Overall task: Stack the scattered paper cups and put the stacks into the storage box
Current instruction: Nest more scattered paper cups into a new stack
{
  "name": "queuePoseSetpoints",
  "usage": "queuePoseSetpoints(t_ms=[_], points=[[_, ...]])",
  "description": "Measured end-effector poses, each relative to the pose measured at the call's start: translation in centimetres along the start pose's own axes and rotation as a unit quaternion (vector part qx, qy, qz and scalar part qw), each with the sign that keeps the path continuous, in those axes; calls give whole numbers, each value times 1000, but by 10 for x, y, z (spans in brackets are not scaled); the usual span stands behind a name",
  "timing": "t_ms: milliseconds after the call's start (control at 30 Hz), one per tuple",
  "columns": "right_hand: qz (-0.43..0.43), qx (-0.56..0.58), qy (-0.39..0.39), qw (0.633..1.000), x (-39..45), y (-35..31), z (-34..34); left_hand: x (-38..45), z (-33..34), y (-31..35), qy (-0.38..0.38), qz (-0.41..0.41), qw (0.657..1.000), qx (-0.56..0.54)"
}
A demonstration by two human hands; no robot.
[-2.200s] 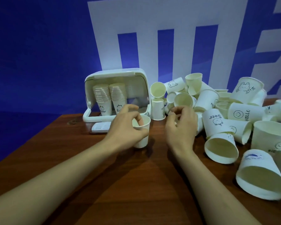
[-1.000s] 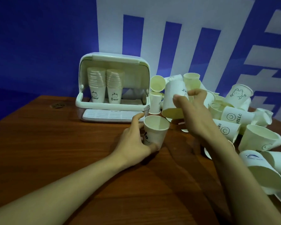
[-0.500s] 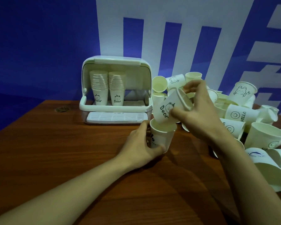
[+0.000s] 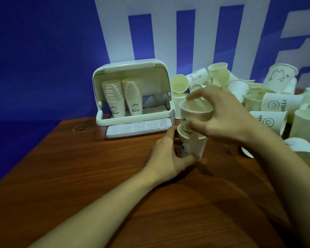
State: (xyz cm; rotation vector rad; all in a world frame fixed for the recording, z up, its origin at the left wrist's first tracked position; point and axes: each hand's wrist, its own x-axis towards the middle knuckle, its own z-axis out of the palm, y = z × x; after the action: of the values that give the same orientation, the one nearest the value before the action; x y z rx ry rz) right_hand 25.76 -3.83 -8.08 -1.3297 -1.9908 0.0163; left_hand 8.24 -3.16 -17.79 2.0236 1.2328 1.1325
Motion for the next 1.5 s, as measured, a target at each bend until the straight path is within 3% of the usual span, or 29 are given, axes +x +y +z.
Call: queuePoseSetpoints(t_ms=[100,233,367,500,567,633,700,867,1033,1267,1400,1500], points=[[-22,-38,-69,997,-2,4,16,-1,1,-1,-6,-12,1000,-22],[49,82,-93,991,-3,11,20,-1,0,-2,14,-30,999,-13],[65,-72,-52,994,1,22,1,2,0,-6,43,-34,998,-3],[143,-154,-34,977,-1,37,-20,2,0,-7,27,-30,999,16],[208,-246,-117,939,-5,46,-33,1,-1,-6,22,-31,999,19],[276,-253,-239,896,-9,51,-39,1,-1,-5,23,-34,999,20],[279,-240,-277,888,-10,52,-37,0,-1,-4,26,-31,999,21],[209,-206,-113,949,-1,51,-30,-1,0,1,25,-27,999,27],[209,-39,61,975,1,38,-37,0,0,-1,29,-28,999,29],[227,267,219,911,4,29,-40,1,3,-3,17,-16,998,63],[220,365,275,862,8,19,-29,3,5,0,-12,-3,997,81],[219,364,259,867,10,16,-19,4,6,-1,-23,3,996,85]])
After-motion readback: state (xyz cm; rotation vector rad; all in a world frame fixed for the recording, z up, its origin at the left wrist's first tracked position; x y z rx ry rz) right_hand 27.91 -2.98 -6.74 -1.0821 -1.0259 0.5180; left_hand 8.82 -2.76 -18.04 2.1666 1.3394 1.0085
